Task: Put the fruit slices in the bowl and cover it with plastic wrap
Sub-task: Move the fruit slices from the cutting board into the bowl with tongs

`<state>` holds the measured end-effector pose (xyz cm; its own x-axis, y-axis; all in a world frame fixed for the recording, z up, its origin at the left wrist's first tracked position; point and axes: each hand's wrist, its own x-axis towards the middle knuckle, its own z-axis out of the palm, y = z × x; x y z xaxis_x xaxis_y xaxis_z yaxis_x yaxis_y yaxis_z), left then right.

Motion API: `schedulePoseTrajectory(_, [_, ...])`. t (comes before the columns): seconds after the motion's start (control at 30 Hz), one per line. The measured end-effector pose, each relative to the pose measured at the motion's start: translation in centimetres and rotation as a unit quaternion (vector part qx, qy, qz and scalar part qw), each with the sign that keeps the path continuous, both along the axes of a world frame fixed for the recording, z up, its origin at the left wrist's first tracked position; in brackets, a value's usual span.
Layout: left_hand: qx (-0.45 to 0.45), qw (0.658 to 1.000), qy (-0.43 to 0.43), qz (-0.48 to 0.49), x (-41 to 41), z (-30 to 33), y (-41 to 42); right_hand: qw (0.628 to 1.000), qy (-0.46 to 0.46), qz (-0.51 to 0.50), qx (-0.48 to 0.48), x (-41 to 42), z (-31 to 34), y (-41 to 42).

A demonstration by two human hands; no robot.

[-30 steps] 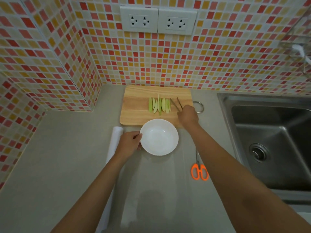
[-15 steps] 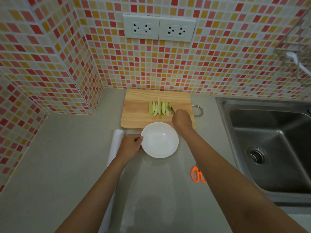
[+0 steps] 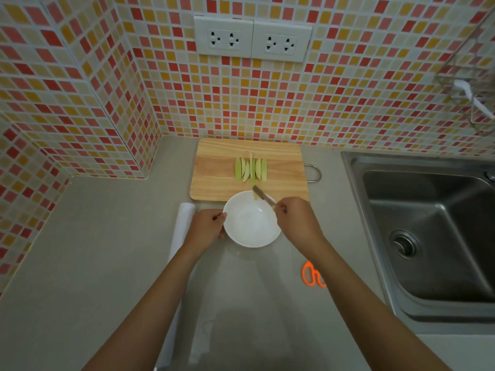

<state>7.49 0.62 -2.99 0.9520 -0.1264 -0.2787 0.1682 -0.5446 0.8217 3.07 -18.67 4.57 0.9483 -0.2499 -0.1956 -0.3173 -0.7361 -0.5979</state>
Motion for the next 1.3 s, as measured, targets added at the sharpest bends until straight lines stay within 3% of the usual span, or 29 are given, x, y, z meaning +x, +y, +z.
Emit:
schedulePoseTrajectory(0.23, [-0.003, 1.0, 0.001, 0.001, 0.1, 0.0, 0.0, 0.989, 0.111, 0.052, -0.089, -2.6, -0.6, 1.0])
schedulePoseTrajectory(0.43, [-0.003, 1.0, 0.004, 0.001, 0.2, 0.0, 0.0, 0.996, 0.011, -0.042, -0.081, 2.8, 0.5, -0.6])
schedulePoseTrajectory(0.7, [-0.003, 1.0, -0.002, 0.0, 0.0, 0.0, 0.0, 0.992, 0.059, -0.015, -0.11, 9.6, -2.6, 0.6])
schedulePoseTrajectory(0.97, [-0.015, 1.0, 0.011, 0.006, 0.1, 0.0, 0.0, 0.99, 0.052, -0.037, -0.124, 9.5, -3.1, 0.2])
schedulePoseTrajectory(1.3, [-0.008, 1.0, 0.005, -0.003, 0.2, 0.0, -0.1, 0.987, 0.045, 0.003, -0.156, 9.6, -3.0, 0.9])
